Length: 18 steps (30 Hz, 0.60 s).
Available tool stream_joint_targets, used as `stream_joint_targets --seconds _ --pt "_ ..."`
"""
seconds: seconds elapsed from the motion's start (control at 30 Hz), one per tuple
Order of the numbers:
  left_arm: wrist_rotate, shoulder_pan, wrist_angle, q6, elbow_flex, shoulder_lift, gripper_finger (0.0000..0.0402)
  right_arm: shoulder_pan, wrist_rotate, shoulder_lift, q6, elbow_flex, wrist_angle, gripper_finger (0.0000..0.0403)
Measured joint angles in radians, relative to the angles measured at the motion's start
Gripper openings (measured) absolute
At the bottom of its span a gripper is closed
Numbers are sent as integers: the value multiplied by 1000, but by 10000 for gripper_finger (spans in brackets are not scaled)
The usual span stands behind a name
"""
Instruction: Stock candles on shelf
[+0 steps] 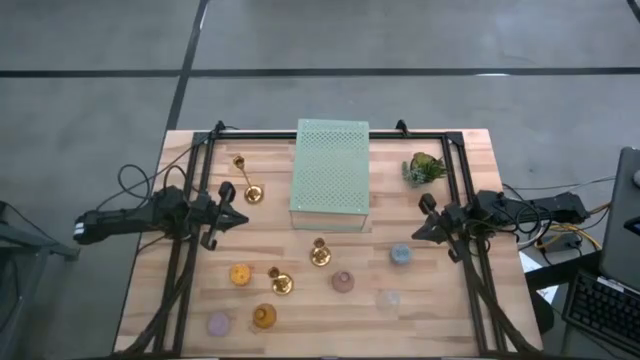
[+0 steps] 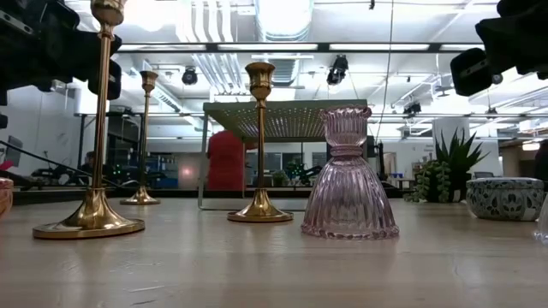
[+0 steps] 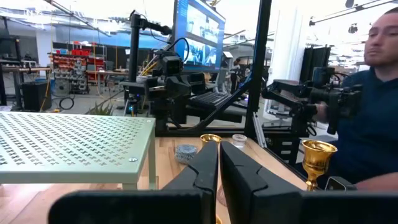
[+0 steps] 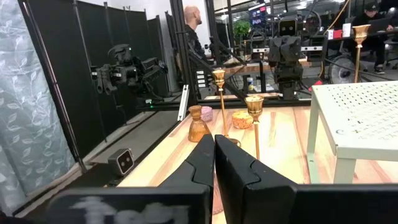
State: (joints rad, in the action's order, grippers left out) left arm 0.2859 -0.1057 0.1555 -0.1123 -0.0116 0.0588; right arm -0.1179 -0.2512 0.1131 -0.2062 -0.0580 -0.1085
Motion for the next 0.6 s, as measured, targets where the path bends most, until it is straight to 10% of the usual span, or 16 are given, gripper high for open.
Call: stream_joint_targets --seconds 0.6 --pt "0 0 0 0 0 0 21 0 0 0 140 0 -1 9"
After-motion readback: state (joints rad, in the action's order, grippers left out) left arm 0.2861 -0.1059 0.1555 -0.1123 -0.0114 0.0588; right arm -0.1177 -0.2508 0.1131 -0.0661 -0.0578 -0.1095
